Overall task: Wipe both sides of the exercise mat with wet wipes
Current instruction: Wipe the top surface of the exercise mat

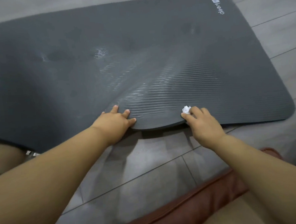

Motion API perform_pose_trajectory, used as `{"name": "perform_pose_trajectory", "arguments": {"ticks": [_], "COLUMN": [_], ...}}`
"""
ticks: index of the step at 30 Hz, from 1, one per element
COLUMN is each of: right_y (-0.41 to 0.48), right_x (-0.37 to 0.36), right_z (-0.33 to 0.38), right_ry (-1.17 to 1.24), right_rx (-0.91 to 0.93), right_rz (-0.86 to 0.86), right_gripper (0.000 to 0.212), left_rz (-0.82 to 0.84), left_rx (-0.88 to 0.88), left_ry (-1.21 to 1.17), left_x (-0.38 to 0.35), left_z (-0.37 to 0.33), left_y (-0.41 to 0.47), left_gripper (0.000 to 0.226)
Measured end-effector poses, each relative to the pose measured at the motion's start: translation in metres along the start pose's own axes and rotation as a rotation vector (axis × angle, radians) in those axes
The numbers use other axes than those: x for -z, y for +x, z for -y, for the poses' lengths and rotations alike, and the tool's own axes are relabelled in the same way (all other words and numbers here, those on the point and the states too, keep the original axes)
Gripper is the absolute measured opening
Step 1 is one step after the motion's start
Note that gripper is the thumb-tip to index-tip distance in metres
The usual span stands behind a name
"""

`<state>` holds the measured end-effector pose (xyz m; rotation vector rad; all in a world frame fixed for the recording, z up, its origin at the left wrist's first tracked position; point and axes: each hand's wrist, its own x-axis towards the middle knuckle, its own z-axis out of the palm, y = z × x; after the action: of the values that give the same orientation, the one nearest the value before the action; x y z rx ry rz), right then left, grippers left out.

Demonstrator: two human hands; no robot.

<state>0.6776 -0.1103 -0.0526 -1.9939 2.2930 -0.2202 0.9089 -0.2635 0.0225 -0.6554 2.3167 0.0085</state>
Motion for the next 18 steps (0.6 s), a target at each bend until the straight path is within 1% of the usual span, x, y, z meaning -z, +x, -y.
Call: {"name": "perform_pose_trajectory", "arguments": {"ticks": [3,5,7,9,11,12,14,16,17,18], "right_y": [-0.001,-0.007,-0.014,-0.022,-0.031,-0.036,-0.043,-0.043,-0.041,-0.038], "right_x": [-0.001,-0.004,-0.009,-0.013,-0.017,-0.019,-0.021,-0.023,-0.022,-0.021], "right_z": [0.014,0.019,0.024,0.026,0.02,0.013,-0.003,-0.016,-0.02,-0.027], "right_ry": [0.015,0.026,0.03,0.03,0.038,0.043,0.039,0.163,0.274,0.331], "right_rx": [0.037,0.064,0.118,0.112,0.035,0.001,-0.027,-0.144,-0.249,-0.341], "right_rz": [-0.017,-0.01,0.022,0.059,0.148,0.229,0.338,0.339,0.307,0.244], "right_gripper": [0.047,0.041,0.027,0.012,0.018,0.023,0.028,0.024,0.02,0.015], "left_rz": [0.032,0.068,0.091,0.105,0.135,0.142,0.13,0.068,0.016,-0.044], "left_rx": [0.011,-0.016,-0.056,-0.084,-0.12,-0.137,-0.132,-0.105,-0.095,-0.082], "left_ry": [0.004,0.019,0.062,0.034,-0.005,-0.019,-0.086,-0.18,-0.222,-0.254], "left_x": [-0.001,-0.003,-0.005,-0.004,-0.001,0.0,-0.003,-0.01,-0.014,-0.018], "left_z": [0.008,0.006,0.004,0.002,-0.006,-0.013,-0.03,-0.045,-0.052,-0.057], "left_y": [-0.007,-0.008,-0.007,-0.007,-0.004,-0.001,0.011,0.031,0.041,0.05], "left_gripper": [0.059,0.056,0.049,0.044,0.042,0.043,0.051,0.057,0.058,0.059]}}
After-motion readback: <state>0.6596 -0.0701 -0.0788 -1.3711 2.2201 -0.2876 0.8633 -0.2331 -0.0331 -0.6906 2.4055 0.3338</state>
